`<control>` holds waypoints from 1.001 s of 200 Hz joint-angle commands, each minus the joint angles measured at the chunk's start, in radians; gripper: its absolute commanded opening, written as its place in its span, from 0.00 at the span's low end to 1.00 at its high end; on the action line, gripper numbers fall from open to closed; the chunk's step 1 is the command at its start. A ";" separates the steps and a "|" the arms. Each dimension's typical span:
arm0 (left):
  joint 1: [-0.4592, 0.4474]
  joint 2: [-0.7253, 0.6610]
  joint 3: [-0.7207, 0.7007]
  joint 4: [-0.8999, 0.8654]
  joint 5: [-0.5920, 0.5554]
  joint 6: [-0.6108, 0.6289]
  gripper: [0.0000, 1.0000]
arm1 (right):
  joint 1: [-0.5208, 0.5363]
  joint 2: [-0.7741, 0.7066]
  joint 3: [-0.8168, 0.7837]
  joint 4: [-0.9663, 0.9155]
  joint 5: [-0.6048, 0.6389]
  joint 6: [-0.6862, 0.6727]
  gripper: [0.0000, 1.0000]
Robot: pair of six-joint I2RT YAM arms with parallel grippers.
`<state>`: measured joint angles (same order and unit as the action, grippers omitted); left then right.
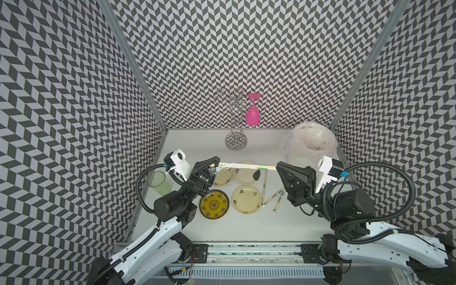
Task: Remove the packaging of disposable chopsticks
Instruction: Remove the packet bag from the disposable chopsticks.
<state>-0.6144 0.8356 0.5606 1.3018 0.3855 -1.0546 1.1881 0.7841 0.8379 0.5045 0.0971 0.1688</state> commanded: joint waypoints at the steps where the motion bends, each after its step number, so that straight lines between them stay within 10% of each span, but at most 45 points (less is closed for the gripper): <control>1: 0.004 -0.009 -0.002 0.046 0.006 -0.021 0.00 | -0.001 -0.007 0.015 0.034 -0.004 -0.005 0.04; 20: 0.005 -0.008 -0.005 0.049 0.006 -0.025 0.00 | -0.001 -0.014 0.011 0.034 0.009 -0.008 0.18; 86: 0.004 0.002 -0.003 0.074 0.013 -0.037 0.00 | -0.001 -0.029 -0.001 0.036 0.034 -0.014 0.18; 150: 0.004 0.000 -0.006 0.078 0.006 -0.040 0.00 | -0.002 -0.020 0.009 0.028 0.004 -0.011 0.00; 200: 0.049 -0.175 -0.033 -0.246 -0.067 0.110 0.00 | -0.012 -0.099 0.033 -0.044 0.297 -0.101 0.00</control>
<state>-0.5854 0.7677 0.5411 1.2289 0.3740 -1.0306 1.1877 0.7380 0.8383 0.4671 0.2157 0.1352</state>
